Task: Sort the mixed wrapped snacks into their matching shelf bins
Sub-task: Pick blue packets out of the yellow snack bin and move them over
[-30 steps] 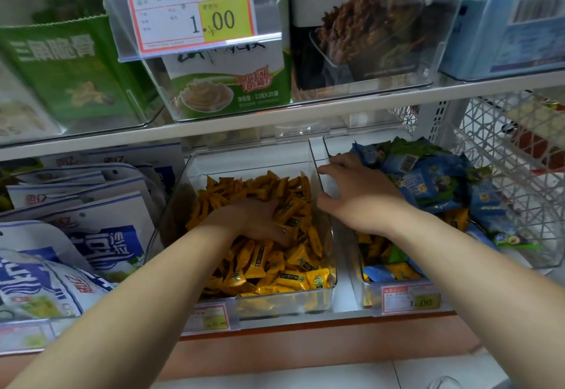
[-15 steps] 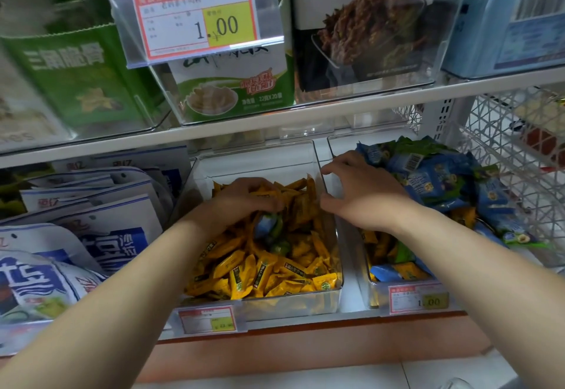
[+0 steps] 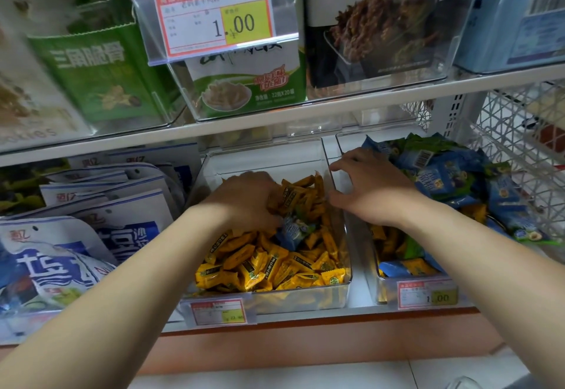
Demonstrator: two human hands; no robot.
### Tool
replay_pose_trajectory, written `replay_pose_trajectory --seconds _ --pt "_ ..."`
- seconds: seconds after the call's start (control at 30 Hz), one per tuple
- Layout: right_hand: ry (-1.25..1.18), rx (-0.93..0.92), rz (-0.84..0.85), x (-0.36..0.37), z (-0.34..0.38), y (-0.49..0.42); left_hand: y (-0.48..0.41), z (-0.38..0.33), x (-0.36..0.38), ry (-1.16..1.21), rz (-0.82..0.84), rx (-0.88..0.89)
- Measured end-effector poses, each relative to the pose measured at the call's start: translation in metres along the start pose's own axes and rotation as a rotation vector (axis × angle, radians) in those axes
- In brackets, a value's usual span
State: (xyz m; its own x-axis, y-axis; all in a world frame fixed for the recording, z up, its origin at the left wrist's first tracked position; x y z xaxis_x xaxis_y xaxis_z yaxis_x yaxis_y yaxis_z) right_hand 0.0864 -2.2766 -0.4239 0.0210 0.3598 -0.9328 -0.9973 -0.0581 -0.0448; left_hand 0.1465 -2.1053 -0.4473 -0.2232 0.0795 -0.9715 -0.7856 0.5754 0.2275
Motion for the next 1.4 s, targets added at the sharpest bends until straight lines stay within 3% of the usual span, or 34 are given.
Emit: replay_pose_trajectory --seconds 0.1,0.2,0.33,0.53,0.73,0.83,0.97,1.03,1.13,1.17,1.23,1.3,1.4 --pt "0.043 0.005 0.009 -0.001 0.000 0.000 -0.005 -0.015 0.017 0.229 0.117 0.034" --pt "0.065 0.000 0.005 -0.002 0.002 0.000 -0.009 -0.015 0.046 0.159 0.211 -0.032" --pt "0.073 -0.046 -0.051 -0.010 0.009 0.003 -0.008 -0.009 0.044 0.215 0.075 -0.063" --pt "-0.122 -0.207 -0.232 -0.033 0.038 0.020 0.018 -0.006 -0.006 0.581 -0.267 0.015" --pt "-0.507 -0.136 -0.079 -0.019 0.043 0.020 0.038 -0.037 -0.048 0.814 -0.459 0.123" --pt "-0.671 -0.110 -0.084 -0.023 0.036 0.020 0.041 -0.045 -0.055 0.855 -0.541 0.124" --pt "-1.040 -0.046 -0.085 -0.021 0.018 0.023 0.044 -0.053 -0.057 0.947 -0.532 0.215" --pt "-1.062 -0.029 -0.095 -0.024 0.009 0.025 0.042 -0.055 -0.050 1.091 -0.481 0.265" --pt "-1.012 -0.012 -0.109 -0.030 -0.008 0.026 0.035 -0.042 -0.033 1.234 -0.462 0.194" --pt "-0.955 -0.005 -0.147 -0.034 -0.015 0.026 0.034 -0.035 -0.029 1.152 -0.488 0.137" --pt "-0.732 -0.001 -0.292 -0.052 -0.031 0.031 0.028 -0.028 -0.024 0.769 -0.466 0.068" --pt "-0.489 0.024 -0.401 -0.069 -0.044 0.037 0.016 -0.030 -0.001 0.468 -0.277 0.052" --pt "-0.200 0.075 -0.299 -0.064 -0.055 0.033 0.006 -0.024 0.042 0.230 0.037 -0.033"
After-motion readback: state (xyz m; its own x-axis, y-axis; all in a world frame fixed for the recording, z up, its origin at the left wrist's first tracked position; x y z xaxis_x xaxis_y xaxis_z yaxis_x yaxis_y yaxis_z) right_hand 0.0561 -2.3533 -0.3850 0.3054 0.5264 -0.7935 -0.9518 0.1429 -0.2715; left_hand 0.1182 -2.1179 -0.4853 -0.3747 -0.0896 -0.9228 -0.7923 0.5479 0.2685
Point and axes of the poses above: each hand's wrist, its own y-axis away from the middle knuckle, its own x-axis out of the palm, z = x × y, the point moved 10 cm from there along -y, towards the middle knuckle, and after that the axes turned 5 degrees about z, right-handed, at the moved point
